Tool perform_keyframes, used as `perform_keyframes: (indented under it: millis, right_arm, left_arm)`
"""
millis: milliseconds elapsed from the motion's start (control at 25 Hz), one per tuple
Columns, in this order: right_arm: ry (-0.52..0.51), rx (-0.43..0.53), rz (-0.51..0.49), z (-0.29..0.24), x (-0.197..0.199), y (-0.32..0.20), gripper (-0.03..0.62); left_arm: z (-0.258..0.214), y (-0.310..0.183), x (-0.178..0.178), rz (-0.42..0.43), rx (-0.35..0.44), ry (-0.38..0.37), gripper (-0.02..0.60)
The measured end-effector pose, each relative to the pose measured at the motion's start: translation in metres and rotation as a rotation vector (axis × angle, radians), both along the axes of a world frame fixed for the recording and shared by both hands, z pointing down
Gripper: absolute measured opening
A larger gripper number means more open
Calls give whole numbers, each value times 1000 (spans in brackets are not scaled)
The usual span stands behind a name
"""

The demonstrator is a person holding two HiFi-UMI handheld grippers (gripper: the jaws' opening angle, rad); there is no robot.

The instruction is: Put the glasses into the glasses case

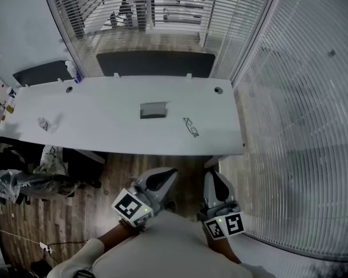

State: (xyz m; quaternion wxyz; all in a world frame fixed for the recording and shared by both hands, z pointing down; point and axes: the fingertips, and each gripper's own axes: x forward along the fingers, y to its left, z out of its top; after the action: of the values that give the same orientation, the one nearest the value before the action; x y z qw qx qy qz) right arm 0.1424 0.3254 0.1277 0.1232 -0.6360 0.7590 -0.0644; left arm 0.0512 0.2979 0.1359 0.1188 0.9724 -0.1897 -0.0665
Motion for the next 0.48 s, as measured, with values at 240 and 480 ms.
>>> perform_keyframes:
  millis: [240, 480]
  right_arm:
    - [-4, -1, -23, 3, 7, -8, 2]
    - [4, 7, -16, 2, 12, -30, 2]
  left_arm:
    - [2, -5, 10, -3, 32, -13, 3]
    - [10, -26, 16, -19, 7, -15, 3]
